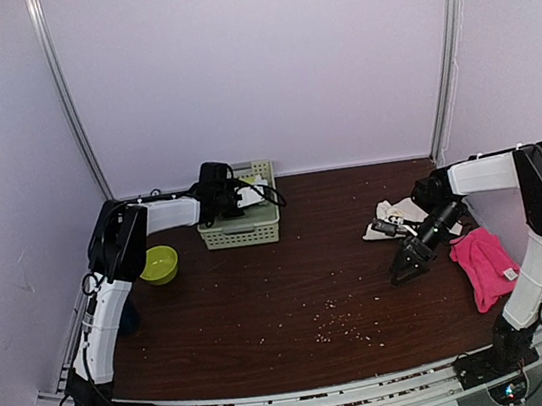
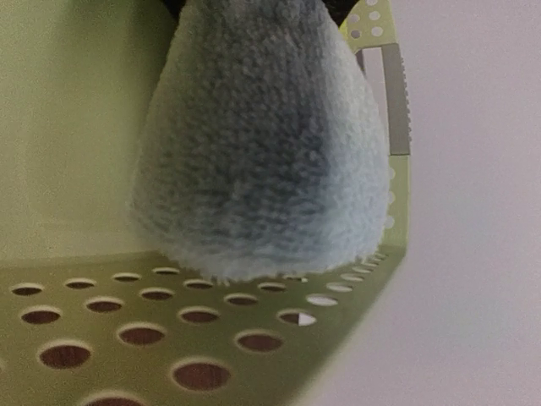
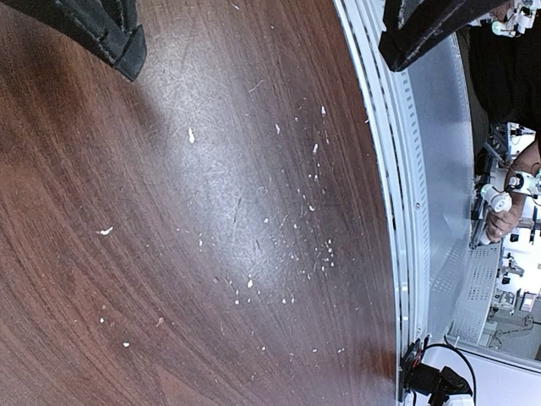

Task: Roll the towels
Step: Place the towel in the bin.

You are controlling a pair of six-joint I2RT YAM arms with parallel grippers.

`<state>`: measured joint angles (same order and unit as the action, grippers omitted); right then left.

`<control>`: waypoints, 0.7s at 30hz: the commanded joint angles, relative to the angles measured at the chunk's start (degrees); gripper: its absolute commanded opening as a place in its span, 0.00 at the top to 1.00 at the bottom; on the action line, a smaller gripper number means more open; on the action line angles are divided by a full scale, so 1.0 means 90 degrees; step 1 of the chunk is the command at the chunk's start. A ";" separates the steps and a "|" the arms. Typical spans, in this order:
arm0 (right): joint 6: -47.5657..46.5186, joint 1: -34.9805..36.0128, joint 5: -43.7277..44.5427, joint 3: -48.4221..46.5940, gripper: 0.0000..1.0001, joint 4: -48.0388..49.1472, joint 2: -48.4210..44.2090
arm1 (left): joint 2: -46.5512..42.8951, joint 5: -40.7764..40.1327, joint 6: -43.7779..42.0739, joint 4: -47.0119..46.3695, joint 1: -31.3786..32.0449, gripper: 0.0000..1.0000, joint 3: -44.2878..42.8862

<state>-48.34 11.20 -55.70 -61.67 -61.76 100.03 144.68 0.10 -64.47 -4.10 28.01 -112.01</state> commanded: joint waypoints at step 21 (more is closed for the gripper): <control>-0.0391 -0.0044 -0.0255 -0.0296 0.00 -0.0423 0.0279 | 0.0370 0.0532 0.0378 0.0558 -0.0247 0.57 -0.0510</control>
<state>-50.50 11.20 -56.82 -63.20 -64.16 102.15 148.55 3.99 -61.98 -0.56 26.59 -116.73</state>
